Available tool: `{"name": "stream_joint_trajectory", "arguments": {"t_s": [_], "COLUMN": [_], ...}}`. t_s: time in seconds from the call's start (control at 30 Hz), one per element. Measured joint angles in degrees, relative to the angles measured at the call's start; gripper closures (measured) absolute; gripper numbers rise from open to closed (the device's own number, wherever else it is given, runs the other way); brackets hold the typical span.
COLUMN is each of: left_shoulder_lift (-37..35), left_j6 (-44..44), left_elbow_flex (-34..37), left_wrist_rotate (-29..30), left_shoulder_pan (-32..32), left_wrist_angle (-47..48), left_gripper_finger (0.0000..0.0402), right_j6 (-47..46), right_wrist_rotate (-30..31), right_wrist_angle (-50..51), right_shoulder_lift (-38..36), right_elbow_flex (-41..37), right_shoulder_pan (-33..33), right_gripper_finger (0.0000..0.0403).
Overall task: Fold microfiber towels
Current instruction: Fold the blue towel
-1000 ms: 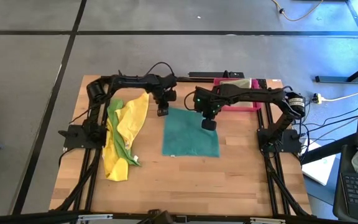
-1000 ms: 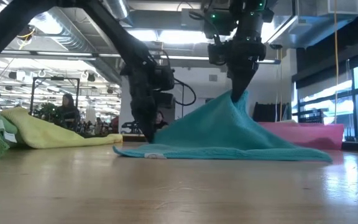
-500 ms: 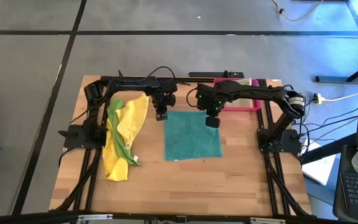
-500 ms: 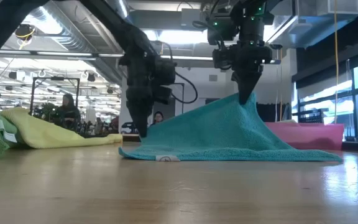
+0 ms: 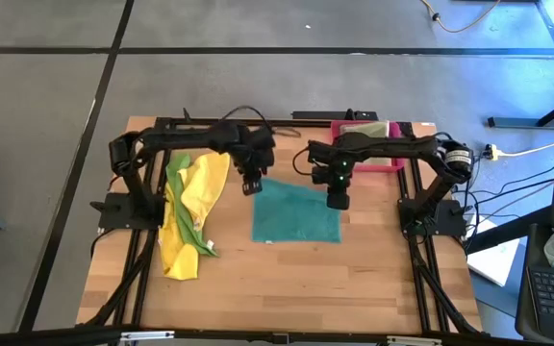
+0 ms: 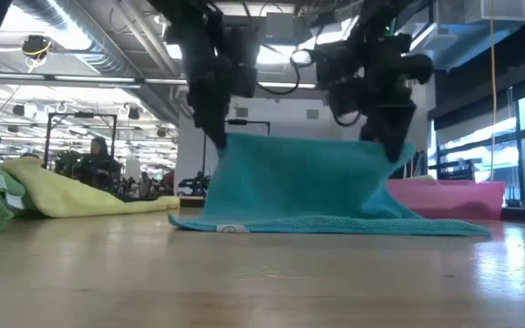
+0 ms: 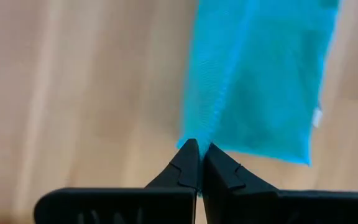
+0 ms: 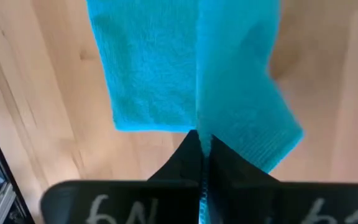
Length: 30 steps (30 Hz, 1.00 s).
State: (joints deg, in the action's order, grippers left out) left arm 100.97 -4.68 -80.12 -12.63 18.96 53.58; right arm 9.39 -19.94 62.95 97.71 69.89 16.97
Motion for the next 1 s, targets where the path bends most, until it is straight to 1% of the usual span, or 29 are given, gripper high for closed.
{"name": "stream_joint_trajectory", "arguments": {"t_s": [0.1,0.27,0.4,0.5,0.67,0.9,1.0], "left_shoulder_lift": [0.11,0.13,0.13,0.13,0.13,1.08,1.92], "left_j6": [0.12,4.27,7.06,9.13,11.86,12.26,12.18], "left_elbow_flex": [0.21,2.21,3.34,3.67,3.67,3.67,3.67], "left_wrist_rotate": [0.05,0.53,0.57,0.64,0.66,0.66,0.32], "left_shoulder_pan": [-3.35,-8.43,-11.77,-13.62,-15.68,-16.58,-16.49], "left_wrist_angle": [2.26,1.57,1.42,0.87,-1.00,-2.01,-2.39], "left_gripper_finger": [0.0401,0.0401,0.0401,0.0401,0.0401,0.0402,0.0399], "right_j6": [0.38,1.38,1.31,1.30,1.34,-0.39,-1.23], "right_wrist_rotate": [-0.65,-5.24,-7.77,-8.43,-13.08,-13.03,-12.83], "right_wrist_angle": [-1.10,-4.37,-5.97,-6.02,-6.01,-9.15,-10.20], "right_shoulder_lift": [0.00,0.00,0.00,0.00,0.00,0.00,0.00], "right_elbow_flex": [-2.58,-6.16,-7.37,-7.45,-7.45,-7.49,-7.49], "right_shoulder_pan": [-0.90,-2.82,-4.61,-5.99,-7.61,-9.53,-9.87], "right_gripper_finger": [0.0397,0.0395,0.0398,0.0396,0.0389,0.0392,0.0381]}}
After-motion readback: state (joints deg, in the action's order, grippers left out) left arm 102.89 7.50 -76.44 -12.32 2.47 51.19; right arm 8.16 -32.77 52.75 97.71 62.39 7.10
